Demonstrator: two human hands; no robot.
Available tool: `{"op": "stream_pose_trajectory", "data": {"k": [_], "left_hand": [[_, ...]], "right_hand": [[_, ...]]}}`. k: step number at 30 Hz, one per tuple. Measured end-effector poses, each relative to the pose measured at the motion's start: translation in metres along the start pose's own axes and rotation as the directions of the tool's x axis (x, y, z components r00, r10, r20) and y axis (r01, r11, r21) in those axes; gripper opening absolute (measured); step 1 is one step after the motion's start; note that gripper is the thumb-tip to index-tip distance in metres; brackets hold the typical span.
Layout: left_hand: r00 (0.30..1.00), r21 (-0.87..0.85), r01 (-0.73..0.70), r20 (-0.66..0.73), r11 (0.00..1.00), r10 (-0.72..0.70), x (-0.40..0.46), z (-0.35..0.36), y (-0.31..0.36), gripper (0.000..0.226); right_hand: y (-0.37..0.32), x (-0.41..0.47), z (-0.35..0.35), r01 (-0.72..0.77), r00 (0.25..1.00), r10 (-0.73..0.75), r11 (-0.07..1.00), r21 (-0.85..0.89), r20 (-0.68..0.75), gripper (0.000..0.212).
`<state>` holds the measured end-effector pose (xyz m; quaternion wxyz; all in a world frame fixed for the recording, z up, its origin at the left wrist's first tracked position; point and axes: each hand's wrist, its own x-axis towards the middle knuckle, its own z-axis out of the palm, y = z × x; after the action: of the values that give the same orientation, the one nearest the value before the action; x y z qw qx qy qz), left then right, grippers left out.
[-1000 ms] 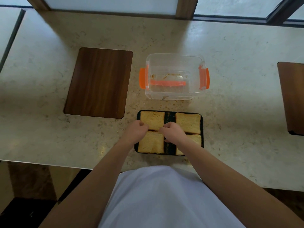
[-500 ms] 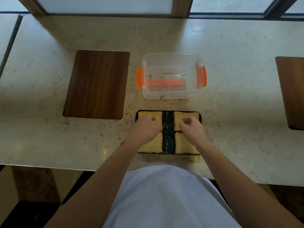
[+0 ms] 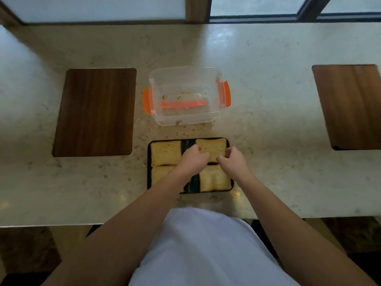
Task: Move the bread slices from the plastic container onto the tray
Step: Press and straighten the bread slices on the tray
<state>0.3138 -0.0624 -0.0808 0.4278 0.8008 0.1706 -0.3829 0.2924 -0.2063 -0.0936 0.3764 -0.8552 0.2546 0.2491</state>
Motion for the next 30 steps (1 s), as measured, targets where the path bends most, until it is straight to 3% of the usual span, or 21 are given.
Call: {"op": "stream_pose_trajectory", "data": {"k": [10, 15, 21, 30], "left_hand": [[0.996, 0.041, -0.011, -0.089, 0.999, 0.015, -0.002, -0.014, -0.019, 0.055], [0.985, 0.068, -0.113, -0.121, 0.991, 0.120, -0.022, -0.014, -0.032, 0.054], [0.999, -0.040, -0.038, 0.020, 0.998, 0.039, -0.051, 0.001, -0.049, 0.060], [0.996, -0.098, 0.044, 0.080, 0.994, -0.036, -0.048, 0.009, -0.051, 0.075]], "right_hand": [[-0.011, -0.002, 0.017, 0.058, 0.995, -0.053, 0.997, -0.060, 0.090, 0.059], [0.002, -0.011, 0.002, 0.067, 0.997, -0.067, 0.998, -0.001, 0.048, 0.058], [0.033, -0.027, -0.021, -0.001, 0.997, -0.002, 0.999, 0.047, 0.072, 0.046], [0.031, -0.036, -0.014, -0.038, 0.991, 0.029, 0.997, 0.072, 0.127, 0.045]]}}
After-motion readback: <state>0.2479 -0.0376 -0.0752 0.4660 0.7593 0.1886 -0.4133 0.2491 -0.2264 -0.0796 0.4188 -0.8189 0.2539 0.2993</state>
